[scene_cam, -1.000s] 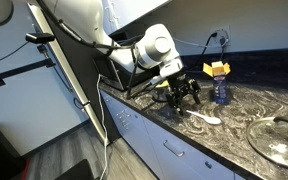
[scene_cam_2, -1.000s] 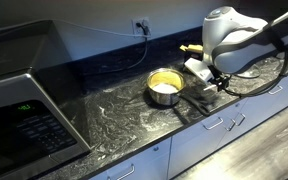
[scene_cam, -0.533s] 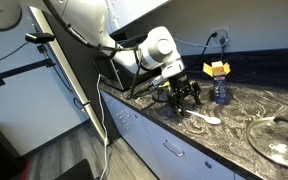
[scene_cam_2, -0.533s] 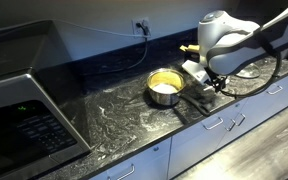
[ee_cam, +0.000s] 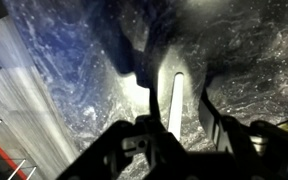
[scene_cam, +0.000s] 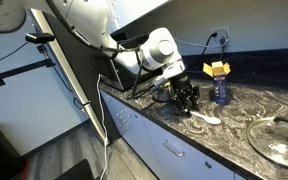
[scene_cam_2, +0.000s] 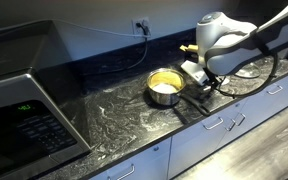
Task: Pick up the spoon and stir the pot
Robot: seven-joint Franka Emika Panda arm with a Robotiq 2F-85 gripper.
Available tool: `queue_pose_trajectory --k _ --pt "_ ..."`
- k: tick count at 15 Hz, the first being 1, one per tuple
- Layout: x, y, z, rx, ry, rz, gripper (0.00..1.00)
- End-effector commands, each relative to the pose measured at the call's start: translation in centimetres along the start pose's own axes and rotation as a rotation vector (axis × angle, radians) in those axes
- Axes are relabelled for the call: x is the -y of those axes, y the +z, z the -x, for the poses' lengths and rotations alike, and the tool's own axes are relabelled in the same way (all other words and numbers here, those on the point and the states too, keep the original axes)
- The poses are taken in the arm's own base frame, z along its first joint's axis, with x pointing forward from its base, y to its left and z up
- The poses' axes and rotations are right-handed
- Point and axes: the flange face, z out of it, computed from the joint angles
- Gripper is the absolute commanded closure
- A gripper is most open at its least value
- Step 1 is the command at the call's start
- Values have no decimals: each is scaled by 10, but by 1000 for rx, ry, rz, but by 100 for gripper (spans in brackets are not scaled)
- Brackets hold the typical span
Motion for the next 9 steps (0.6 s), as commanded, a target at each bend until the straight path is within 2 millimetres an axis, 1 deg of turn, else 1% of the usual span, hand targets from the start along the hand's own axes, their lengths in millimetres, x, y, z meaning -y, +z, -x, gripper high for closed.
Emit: queue_pose_trajectory --k 1,2,3,4,5,6,9 --pt "5 -3 1 -7 13 8 86" --pt "5 -4 1 -8 13 9 95" --pt "5 -4 0 -8 15 11 99" --pt "4 -6 -1 -6 18 13 100" --pt "0 -13 -7 17 25 14 100" --pt "-2 -18 -12 33 35 15 97" --pt "-24 -56 -56 164 87 15 97"
